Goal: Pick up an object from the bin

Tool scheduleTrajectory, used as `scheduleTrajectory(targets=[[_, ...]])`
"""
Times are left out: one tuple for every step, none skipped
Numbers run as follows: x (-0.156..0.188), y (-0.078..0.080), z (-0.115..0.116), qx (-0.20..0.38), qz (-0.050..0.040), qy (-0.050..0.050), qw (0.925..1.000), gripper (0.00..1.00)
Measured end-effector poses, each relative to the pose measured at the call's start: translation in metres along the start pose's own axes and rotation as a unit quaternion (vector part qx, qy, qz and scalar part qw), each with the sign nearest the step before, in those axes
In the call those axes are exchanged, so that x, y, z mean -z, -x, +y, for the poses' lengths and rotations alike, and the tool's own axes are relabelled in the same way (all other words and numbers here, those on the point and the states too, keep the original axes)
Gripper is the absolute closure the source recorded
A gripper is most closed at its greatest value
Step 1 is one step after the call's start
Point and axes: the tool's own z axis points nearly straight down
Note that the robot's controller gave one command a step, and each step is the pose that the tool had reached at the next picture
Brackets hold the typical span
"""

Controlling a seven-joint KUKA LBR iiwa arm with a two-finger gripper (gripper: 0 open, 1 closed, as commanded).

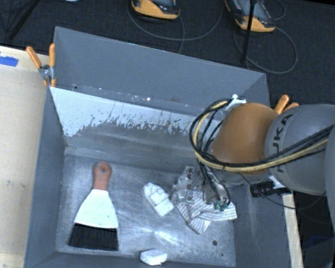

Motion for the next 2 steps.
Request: scheduleTrajectory(targets=[[0.0,0.0,0.0,0.0,0.0005,0.0,1.0,1.0],[0.024,-0.005,-0.003,-0.001,0.0054,-0.001,1.0,1.0]])
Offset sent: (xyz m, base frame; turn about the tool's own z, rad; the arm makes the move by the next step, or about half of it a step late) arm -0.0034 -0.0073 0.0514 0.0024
